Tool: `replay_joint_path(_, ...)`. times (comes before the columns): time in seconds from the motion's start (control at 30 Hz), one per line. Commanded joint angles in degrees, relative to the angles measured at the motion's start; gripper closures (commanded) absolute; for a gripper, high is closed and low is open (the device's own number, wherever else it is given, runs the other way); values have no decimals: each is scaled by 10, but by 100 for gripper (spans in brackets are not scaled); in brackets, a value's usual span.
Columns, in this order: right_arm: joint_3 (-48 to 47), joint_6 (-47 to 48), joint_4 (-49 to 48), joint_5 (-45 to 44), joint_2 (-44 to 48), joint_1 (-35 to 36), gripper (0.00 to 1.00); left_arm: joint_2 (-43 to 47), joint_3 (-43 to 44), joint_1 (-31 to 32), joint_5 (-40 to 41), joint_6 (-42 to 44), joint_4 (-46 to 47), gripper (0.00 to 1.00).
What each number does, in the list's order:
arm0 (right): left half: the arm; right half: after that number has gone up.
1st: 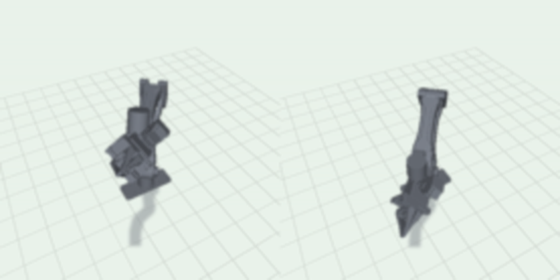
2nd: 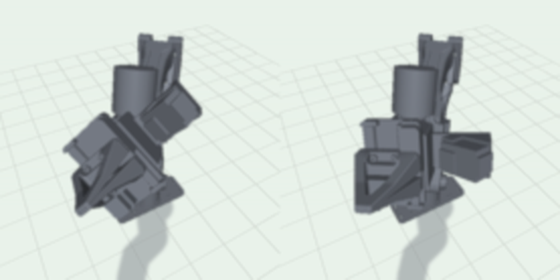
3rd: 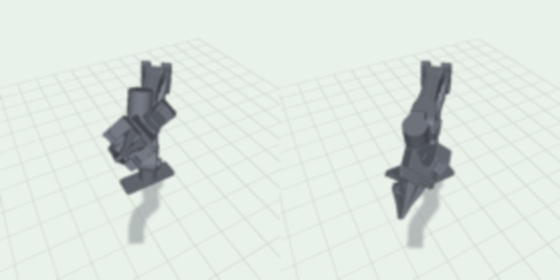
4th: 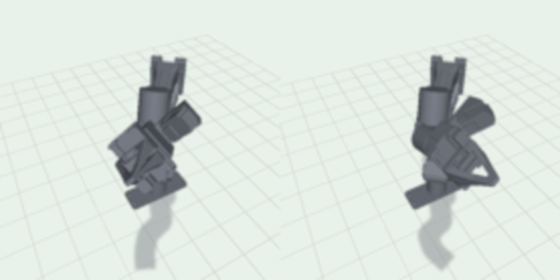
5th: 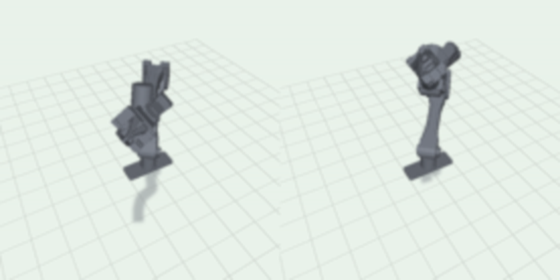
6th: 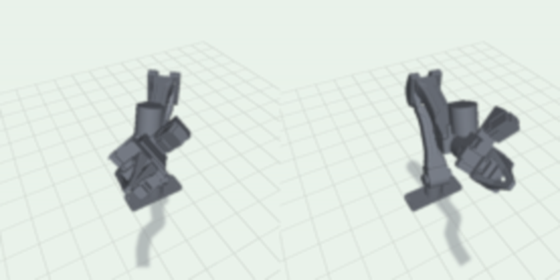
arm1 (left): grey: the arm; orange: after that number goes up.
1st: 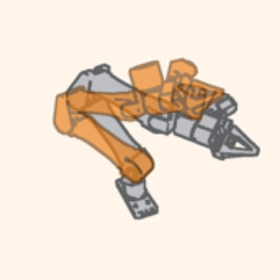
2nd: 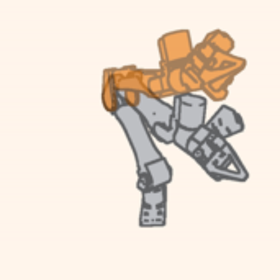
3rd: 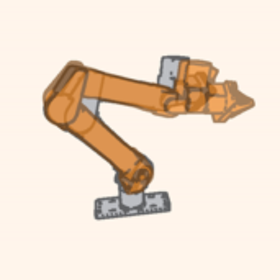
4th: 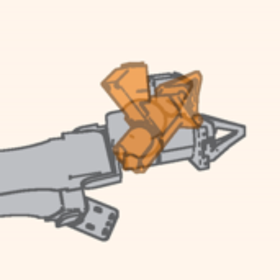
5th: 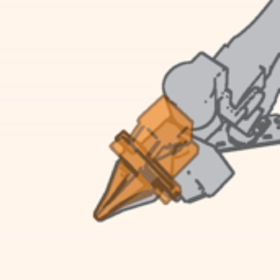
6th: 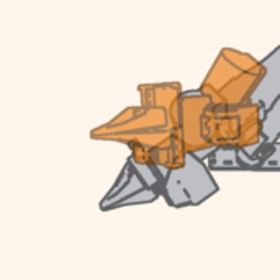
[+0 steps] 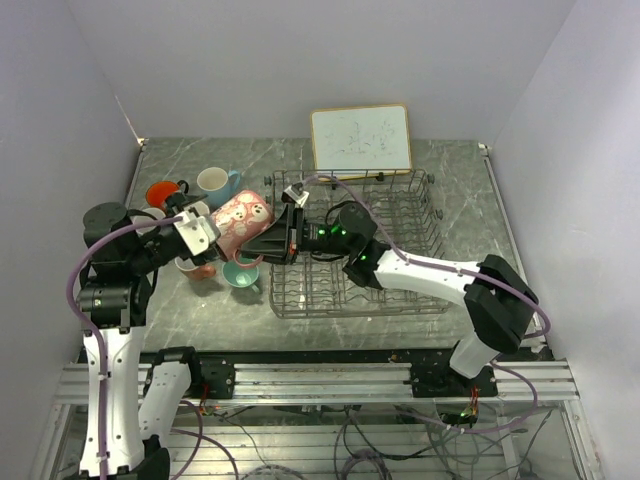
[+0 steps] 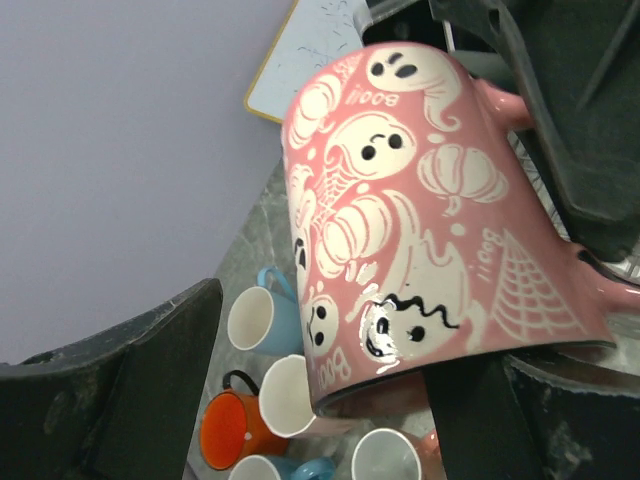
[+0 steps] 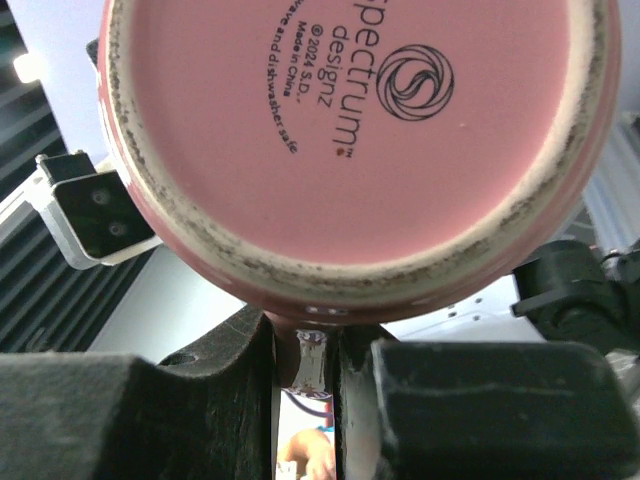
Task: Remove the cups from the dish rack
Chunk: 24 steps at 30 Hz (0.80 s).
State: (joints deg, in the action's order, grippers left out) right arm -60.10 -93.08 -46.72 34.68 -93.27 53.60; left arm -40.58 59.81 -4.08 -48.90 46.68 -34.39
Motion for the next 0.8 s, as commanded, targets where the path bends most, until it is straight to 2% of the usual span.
replay_joint_path(0.0,-20,-31,-134,-1,3,18,100,-3,32,2,-31,2,-22,16)
replay_joint_path(0.2,-29,-65,-186,-10,-15,38,100,-5,31,3,-33,21,-47,31)
replay_joint_path(0.23,-35,-71,-195,-11,-26,43,100,-6,33,3,-34,17,-45,41)
replay_joint_path(0.3,-44,-85,-205,-10,-39,52,100,-6,35,3,-35,1,-37,66)
replay_joint_path(0.37,-42,-97,-215,-12,-47,54,97,-7,37,3,-31,-7,-37,78)
replay_joint_path(0.43,-30,-107,-222,-15,-48,52,76,-16,48,3,-11,4,-64,88)
replay_joint_path(0.5,-16,-105,-212,-19,-39,45,49,-35,63,2,39,20,-107,93)
replay_joint_path(0.57,-3,-93,-185,-20,-24,34,38,-63,80,3,113,26,-143,93)
replay_joint_path(0.67,11,-66,-107,-13,4,10,22,-104,99,3,265,-9,-161,93)
replay_joint_path(0.77,24,-18,0,-11,46,-23,17,-141,117,2,403,-1,-191,93)
